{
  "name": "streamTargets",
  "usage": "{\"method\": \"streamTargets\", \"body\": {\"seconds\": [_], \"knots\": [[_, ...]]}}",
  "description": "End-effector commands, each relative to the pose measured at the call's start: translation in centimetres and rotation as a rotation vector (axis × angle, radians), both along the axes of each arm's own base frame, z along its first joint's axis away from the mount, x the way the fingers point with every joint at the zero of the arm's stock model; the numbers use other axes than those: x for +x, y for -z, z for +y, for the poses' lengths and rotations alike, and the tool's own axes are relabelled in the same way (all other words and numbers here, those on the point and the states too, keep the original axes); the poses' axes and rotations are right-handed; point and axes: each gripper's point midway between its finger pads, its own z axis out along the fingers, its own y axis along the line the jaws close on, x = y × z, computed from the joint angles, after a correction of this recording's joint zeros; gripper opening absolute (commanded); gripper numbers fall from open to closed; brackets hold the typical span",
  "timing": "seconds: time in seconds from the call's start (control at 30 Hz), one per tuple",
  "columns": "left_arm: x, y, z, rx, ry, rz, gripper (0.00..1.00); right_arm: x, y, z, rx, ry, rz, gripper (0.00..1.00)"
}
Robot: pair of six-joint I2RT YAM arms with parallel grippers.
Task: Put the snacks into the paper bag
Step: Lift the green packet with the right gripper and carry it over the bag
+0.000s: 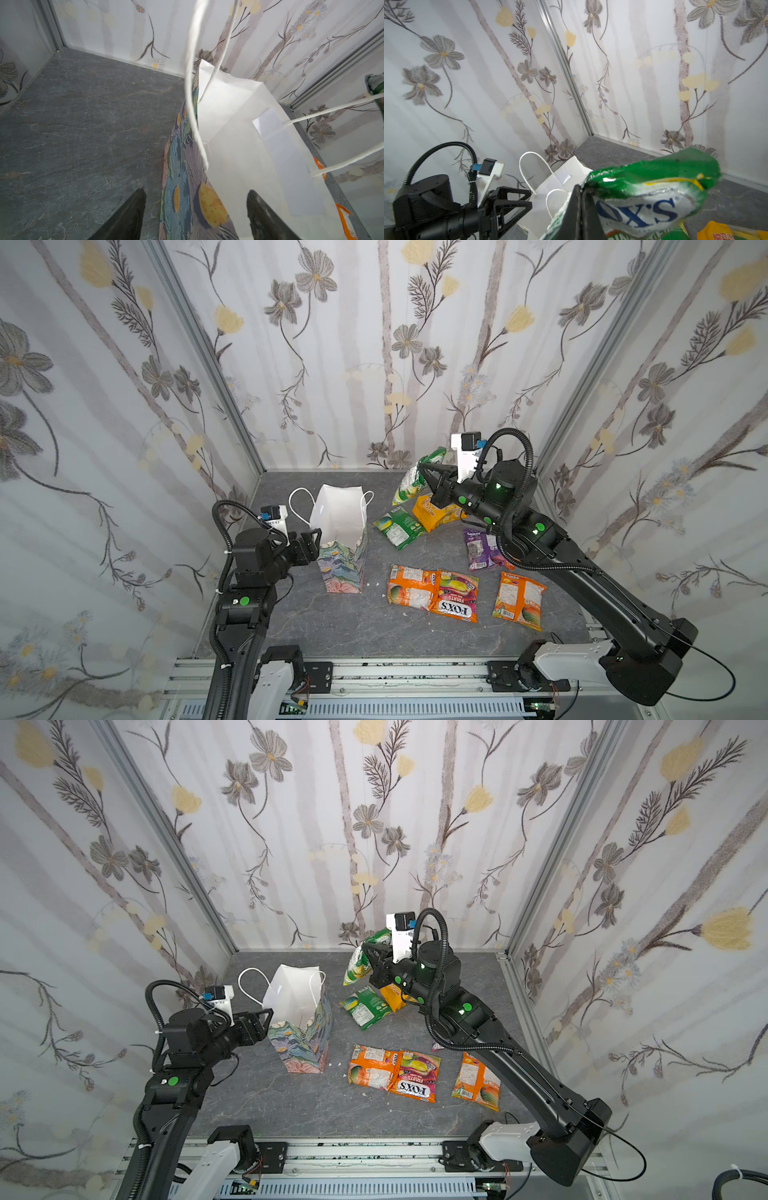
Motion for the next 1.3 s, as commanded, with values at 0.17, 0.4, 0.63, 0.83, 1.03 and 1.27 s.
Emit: {"method": "streamTargets", "body": {"seconds": [0.17,0.4,0.63,0.83,1.03,1.27], "knots": [[0.2,-0.5,-0.3,-0.001,0.019,-0.029,0.76,-1.0,-6.6,2.1,0.083,-0.028,-0.174,0.0],[0.1,-0.6,-0.4,-0.004,0.028,-0.03,0.77,-2.4,-9.1,5.3,0.093,-0.103,-0.217,0.0],[0.1,-0.5,-0.4,-0.004,0.028,-0.027,0.77,-3.2,-8.5,8.7,0.027,-0.185,-0.211,0.0],[0.2,-0.4,-0.1,0.007,0.01,-0.026,0.77,-2.0,-3.7,12.3,-0.123,-0.242,-0.135,0.0],[0.3,-0.3,0.6,0.027,-0.028,-0.022,0.77,-1.7,0.8,15.6,-0.286,-0.321,-0.061,0.0],[0.3,0.0,0.7,0.025,-0.031,-0.017,0.77,-1.7,3.0,16.9,-0.338,-0.333,-0.042,0.0]]}}
